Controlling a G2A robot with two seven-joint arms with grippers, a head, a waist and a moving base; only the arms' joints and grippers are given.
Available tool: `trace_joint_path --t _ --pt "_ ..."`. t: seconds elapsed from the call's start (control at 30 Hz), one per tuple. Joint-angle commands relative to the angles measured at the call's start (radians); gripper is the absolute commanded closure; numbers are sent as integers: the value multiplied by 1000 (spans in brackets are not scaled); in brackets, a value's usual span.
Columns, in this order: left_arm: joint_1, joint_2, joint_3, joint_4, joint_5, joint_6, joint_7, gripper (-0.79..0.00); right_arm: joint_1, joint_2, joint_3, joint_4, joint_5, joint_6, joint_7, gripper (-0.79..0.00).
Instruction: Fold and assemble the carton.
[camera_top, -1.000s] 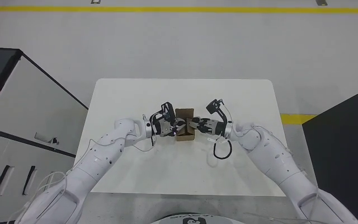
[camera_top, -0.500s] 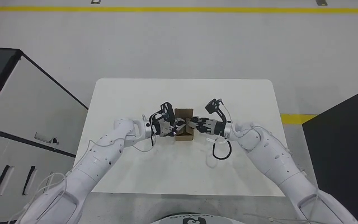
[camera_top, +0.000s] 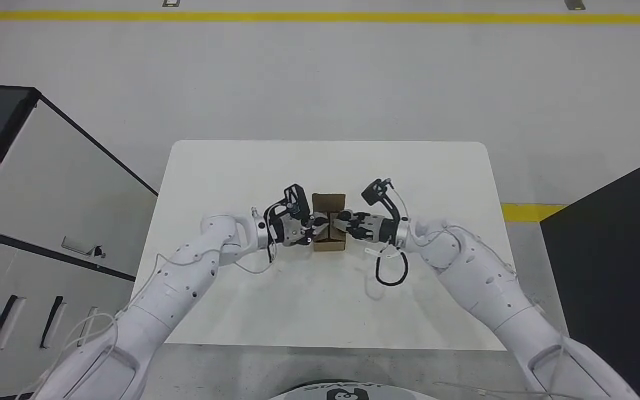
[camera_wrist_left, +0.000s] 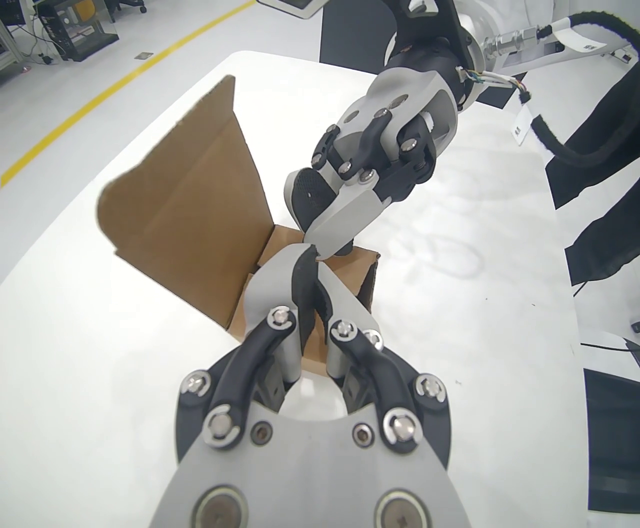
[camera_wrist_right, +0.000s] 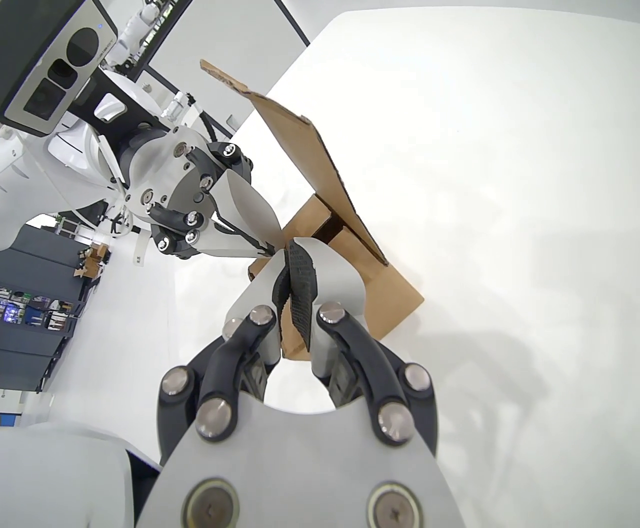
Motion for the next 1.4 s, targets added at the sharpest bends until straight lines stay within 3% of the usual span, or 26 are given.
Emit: trace_joint_path --t 0.0,0.63,0.9,0.93,0.97,1.0,1.17,1.37 --pt "1 -1 -1 2 -2 0 -2 0 1 -1 -1 3 -1 1 0 0" --pt "6 -6 -14 -4 0 4 -13 0 -14 0 22 -2 11 -15 3 0" --pt "25 4 -49 -57 15 7 0 0 -48 16 75 -30 74 -99 -3 -18" --pt "30 6 -55 -66 16 6 3 -77 -54 20 87 -30 93 -118 5 -360" --pt "36 9 -62 -74 17 6 3 -305 -59 25 99 -31 107 -134 16 -683" --pt "42 11 -69 -84 18 6 3 -767 -68 29 111 -34 133 -154 24 -785" --pt "72 25 -103 -148 26 -19 -12 -785 -84 41 136 -41 189 -202 62 -785" --pt "72 25 -103 -148 26 -19 -12 -785 -84 41 136 -41 189 -202 62 -785"
